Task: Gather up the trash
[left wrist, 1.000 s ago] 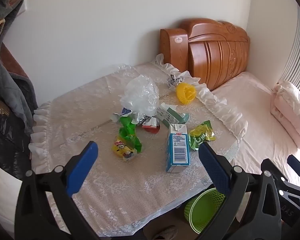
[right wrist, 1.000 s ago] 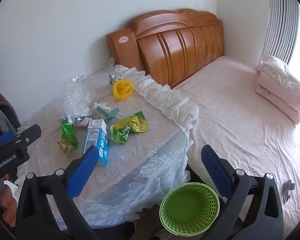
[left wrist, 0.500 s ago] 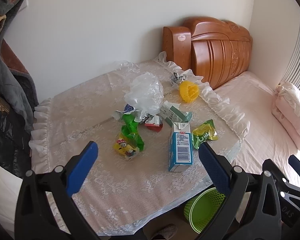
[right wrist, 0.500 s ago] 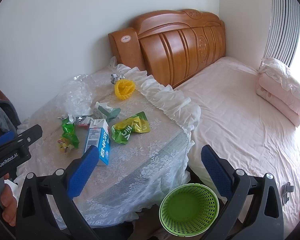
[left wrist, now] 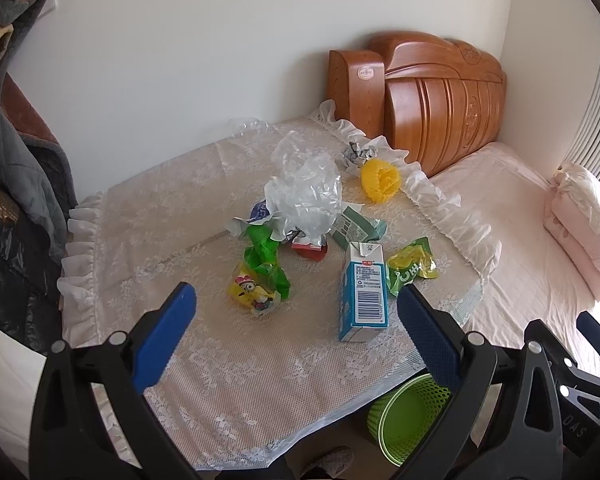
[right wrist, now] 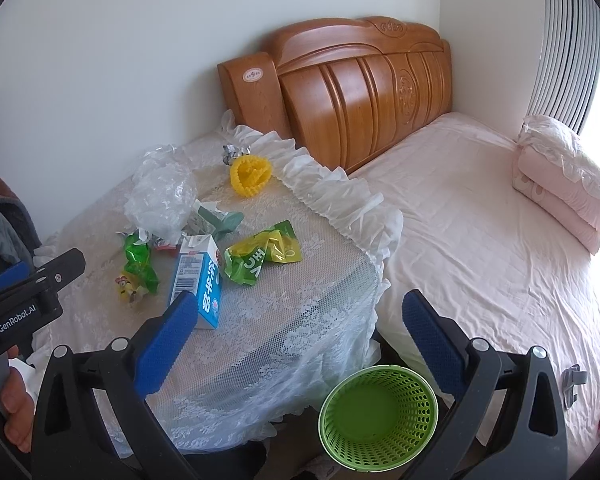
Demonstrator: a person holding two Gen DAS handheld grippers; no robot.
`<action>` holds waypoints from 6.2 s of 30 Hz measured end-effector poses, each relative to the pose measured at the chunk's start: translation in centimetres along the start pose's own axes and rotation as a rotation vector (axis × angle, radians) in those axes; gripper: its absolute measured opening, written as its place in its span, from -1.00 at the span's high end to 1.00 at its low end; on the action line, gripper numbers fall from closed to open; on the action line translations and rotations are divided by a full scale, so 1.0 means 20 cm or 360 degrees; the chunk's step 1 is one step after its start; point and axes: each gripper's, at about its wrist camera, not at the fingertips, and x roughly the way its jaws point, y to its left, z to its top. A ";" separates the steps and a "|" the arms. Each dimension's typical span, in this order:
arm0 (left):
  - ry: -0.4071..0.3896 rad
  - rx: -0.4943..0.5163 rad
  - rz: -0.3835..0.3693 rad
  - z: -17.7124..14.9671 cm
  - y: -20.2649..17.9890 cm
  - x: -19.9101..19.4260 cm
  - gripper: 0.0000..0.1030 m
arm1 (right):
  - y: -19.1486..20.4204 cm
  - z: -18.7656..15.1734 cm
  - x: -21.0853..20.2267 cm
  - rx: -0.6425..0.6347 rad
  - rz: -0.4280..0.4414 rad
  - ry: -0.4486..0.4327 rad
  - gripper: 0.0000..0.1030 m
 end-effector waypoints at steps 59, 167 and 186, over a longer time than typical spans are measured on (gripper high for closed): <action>0.0134 -0.0031 0.0074 -0.08 0.22 0.15 -0.87 | 0.05 -0.06 0.17 0.0015 0.0089 0.0150 -0.96; 0.0616 0.1218 -0.0875 -0.99 -1.32 0.36 -0.74 | -1.27 -1.23 0.09 0.0800 -0.0541 0.0578 -0.95; 0.0334 0.0890 -0.0845 -0.63 -1.11 0.08 -0.85 | -1.13 -0.95 -0.13 0.0670 -0.0464 0.0376 -0.95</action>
